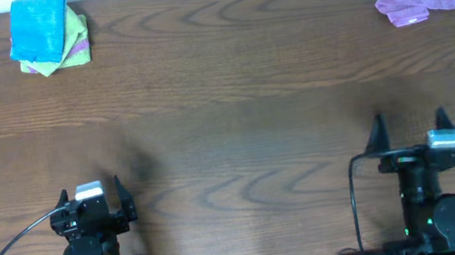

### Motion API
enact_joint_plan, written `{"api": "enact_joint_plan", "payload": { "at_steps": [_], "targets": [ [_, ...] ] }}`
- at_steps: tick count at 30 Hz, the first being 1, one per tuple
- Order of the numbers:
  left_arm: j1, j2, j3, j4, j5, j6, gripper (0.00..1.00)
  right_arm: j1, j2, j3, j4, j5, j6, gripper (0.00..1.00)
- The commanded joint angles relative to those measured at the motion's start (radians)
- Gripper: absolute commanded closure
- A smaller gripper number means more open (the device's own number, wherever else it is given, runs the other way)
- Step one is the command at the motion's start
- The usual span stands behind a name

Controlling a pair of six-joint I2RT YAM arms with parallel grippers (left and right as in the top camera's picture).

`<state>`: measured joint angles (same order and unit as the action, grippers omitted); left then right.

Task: Fold the cloth
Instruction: 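Reach the right gripper forward to the crumpled purple cloth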

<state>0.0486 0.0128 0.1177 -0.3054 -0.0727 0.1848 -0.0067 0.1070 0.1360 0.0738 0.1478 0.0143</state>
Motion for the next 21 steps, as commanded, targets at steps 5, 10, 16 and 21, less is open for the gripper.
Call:
{"api": "enact_joint_plan", "payload": {
  "at_steps": [5,10,16,21],
  "targets": [
    [-0.003,-0.006,-0.02,-0.018,0.021,0.014,0.05,-0.131,0.532,0.031,0.349,0.057,0.062,0.01],
    [-0.003,-0.006,-0.02,-0.018,0.021,0.014,0.05,-0.233,0.977,0.267,0.441,-0.089,0.063,0.01],
    [-0.003,-0.006,-0.02,-0.018,0.021,0.014,0.05,-0.264,1.396,0.674,0.351,-0.134,0.048,0.01],
    [-0.003,-0.006,-0.02,-0.018,0.021,0.014,0.05,-0.297,1.651,1.014,0.193,-0.134,0.013,0.01]
  ]
}}
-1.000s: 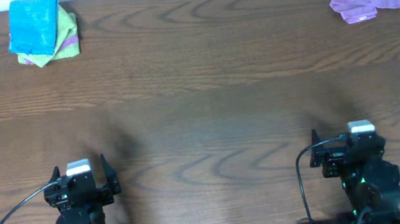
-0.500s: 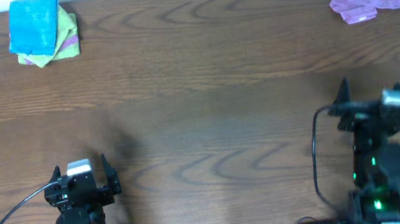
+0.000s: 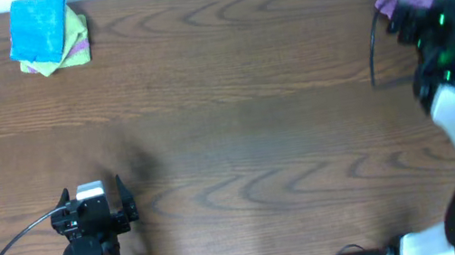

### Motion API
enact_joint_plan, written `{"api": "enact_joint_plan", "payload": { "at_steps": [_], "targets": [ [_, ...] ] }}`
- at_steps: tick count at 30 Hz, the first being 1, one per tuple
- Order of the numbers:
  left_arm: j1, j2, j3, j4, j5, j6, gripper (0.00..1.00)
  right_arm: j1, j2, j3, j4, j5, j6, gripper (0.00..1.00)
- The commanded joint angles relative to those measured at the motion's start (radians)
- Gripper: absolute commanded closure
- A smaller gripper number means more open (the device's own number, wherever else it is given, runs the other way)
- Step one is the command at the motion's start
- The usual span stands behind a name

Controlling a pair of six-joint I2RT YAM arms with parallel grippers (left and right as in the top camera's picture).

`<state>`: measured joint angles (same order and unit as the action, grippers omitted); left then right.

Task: Fold the cloth
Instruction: 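Reach the right gripper forward to the crumpled purple cloth, then lower the right gripper and pinch the purple cloth's edge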

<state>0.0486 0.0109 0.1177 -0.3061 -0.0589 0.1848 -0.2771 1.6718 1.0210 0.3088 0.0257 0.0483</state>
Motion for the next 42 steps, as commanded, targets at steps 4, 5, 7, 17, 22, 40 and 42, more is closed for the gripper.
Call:
{"api": "enact_joint_plan", "payload": {
  "at_steps": [4,5,7,17,22,40,42],
  "targets": [
    [-0.003,-0.005,-0.02,-0.018,0.007,0.014,0.05,-0.074,0.245,0.366,-0.201,-0.012,-0.02,0.01],
    [-0.003,-0.005,-0.02,-0.018,0.007,0.014,0.05,-0.088,0.289,0.435,-0.257,-0.011,-0.02,0.01],
    [-0.003,-0.005,-0.02,-0.018,0.007,0.014,0.05,-0.109,0.354,0.538,-0.345,-0.007,-0.02,0.01],
    [-0.003,-0.005,-0.02,-0.018,0.007,0.014,0.05,-0.148,0.419,0.657,-0.638,-0.309,-0.02,0.01],
    [-0.003,-0.005,-0.02,-0.018,0.007,0.014,0.05,-0.138,0.419,0.656,-0.679,-0.423,0.007,0.01],
    [-0.003,-0.005,-0.02,-0.018,0.007,0.014,0.05,-0.209,0.64,0.776,-0.602,-0.082,0.161,0.06],
    [-0.003,-0.005,-0.02,-0.018,0.007,0.014,0.05,-0.217,0.656,0.818,-0.613,-0.082,0.161,0.07]
  ]
}}
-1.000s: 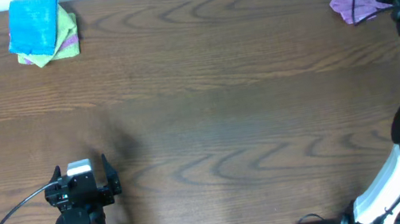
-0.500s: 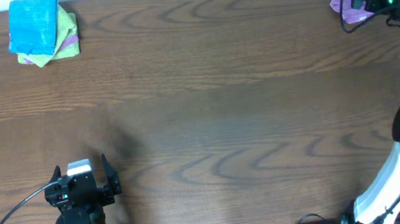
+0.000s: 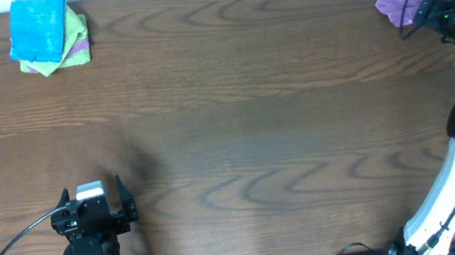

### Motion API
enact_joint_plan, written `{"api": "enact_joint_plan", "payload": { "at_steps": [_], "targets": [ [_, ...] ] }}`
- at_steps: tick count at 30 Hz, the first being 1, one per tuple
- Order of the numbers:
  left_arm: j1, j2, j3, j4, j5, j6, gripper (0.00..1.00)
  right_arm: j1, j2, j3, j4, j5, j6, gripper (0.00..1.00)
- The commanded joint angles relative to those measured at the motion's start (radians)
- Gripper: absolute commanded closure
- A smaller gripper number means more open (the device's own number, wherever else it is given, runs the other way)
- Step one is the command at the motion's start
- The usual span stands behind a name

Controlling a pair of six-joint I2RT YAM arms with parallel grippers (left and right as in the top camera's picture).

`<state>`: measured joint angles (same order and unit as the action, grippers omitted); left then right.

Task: Fold the cloth
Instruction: 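Lower the right gripper and pinch the purple cloth's edge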

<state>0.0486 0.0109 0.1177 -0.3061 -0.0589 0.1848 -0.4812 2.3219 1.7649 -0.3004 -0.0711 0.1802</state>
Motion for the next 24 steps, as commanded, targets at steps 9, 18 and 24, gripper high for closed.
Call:
{"api": "enact_joint_plan", "payload": {
  "at_steps": [9,18,24],
  "targets": [
    [-0.003,-0.005,-0.02,-0.018,0.007,0.014,0.05,-0.035,0.055,0.135,0.039,0.019,0.037,0.08],
    [-0.003,-0.005,-0.02,-0.018,0.007,0.014,0.04,-0.052,0.121,0.204,0.016,-0.019,0.097,0.13],
    [-0.003,-0.005,-0.02,-0.018,0.007,0.014,0.05,-0.056,0.142,0.204,0.015,-0.023,0.105,0.14]
  ]
}}
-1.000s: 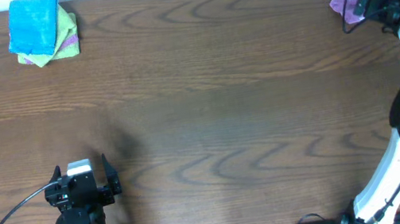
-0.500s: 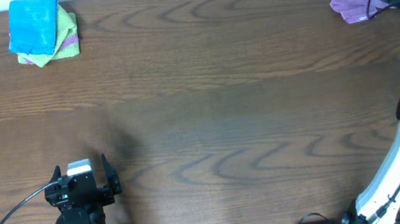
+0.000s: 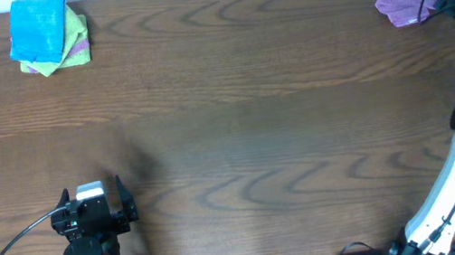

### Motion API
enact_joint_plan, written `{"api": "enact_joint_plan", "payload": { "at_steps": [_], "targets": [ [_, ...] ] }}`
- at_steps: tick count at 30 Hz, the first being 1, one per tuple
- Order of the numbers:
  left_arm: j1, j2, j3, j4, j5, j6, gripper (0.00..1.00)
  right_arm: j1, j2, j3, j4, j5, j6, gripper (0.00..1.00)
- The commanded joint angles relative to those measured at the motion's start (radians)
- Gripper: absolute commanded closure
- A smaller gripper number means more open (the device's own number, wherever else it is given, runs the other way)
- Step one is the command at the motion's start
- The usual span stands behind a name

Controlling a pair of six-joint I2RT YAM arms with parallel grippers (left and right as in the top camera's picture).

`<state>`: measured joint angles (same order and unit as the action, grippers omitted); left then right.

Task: Fold the cloth
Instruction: 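Lower the right gripper and pinch the purple cloth's edge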

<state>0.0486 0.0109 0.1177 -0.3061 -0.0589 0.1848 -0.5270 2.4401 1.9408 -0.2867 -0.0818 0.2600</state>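
A crumpled purple cloth lies at the far right corner of the table. My right arm stretches from the near right edge to the far right edge. Its gripper is at the cloth's right border, mostly at the frame's edge, and its jaws are too small and dark to read. My left gripper (image 3: 92, 193) rests at the near left with its fingers spread and nothing between them.
A stack of folded cloths (image 3: 48, 32), blue on top of green and pink, sits at the far left corner. The wooden table (image 3: 235, 117) runs between the two piles. A black cable loops out from the left arm's base.
My right gripper has shifted slightly to the right, from over the purple cloth's lower right part to its right border. The cloth keeps its shape. The left arm has not moved.
Both grippers first rested open at the near edge. Then my right arm was stretched out to the purple cloth at the far right corner, and it has stayed at the cloth's right side since. The cloth lies crumpled as before.
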Motion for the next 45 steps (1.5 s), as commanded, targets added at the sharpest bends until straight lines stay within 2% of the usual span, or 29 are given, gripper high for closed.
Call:
{"api": "enact_joint_plan", "payload": {
  "at_steps": [1,27,29,31,34,37,38,45],
  "targets": [
    [-0.003,-0.005,-0.02,-0.018,0.007,0.014,0.05,-0.011,0.027,0.029,0.002,-0.021,0.033,0.15],
    [-0.003,-0.005,-0.02,-0.018,0.007,0.014,0.05,-0.011,0.098,0.029,0.007,-0.058,0.072,0.22],
    [-0.003,-0.005,-0.02,-0.018,0.007,0.014,0.05,-0.01,0.102,0.029,0.009,-0.057,0.084,0.28],
    [-0.003,-0.005,-0.02,-0.018,0.007,0.014,0.05,-0.01,0.102,0.029,0.014,-0.057,0.084,0.39],
    [-0.003,-0.005,-0.02,-0.018,0.007,0.014,0.05,-0.01,0.102,0.029,0.02,-0.057,0.085,0.62],
    [-0.003,-0.005,-0.02,-0.018,0.007,0.014,0.05,-0.01,0.102,0.029,0.023,-0.057,0.095,0.92],
    [-0.003,-0.005,-0.02,-0.018,0.007,0.014,0.05,-0.01,0.102,0.029,0.024,-0.058,0.108,0.99],
    [-0.003,-0.005,-0.02,-0.018,0.007,0.014,0.05,-0.006,0.1,0.065,0.0,-0.204,0.128,0.98]
  ]
}}
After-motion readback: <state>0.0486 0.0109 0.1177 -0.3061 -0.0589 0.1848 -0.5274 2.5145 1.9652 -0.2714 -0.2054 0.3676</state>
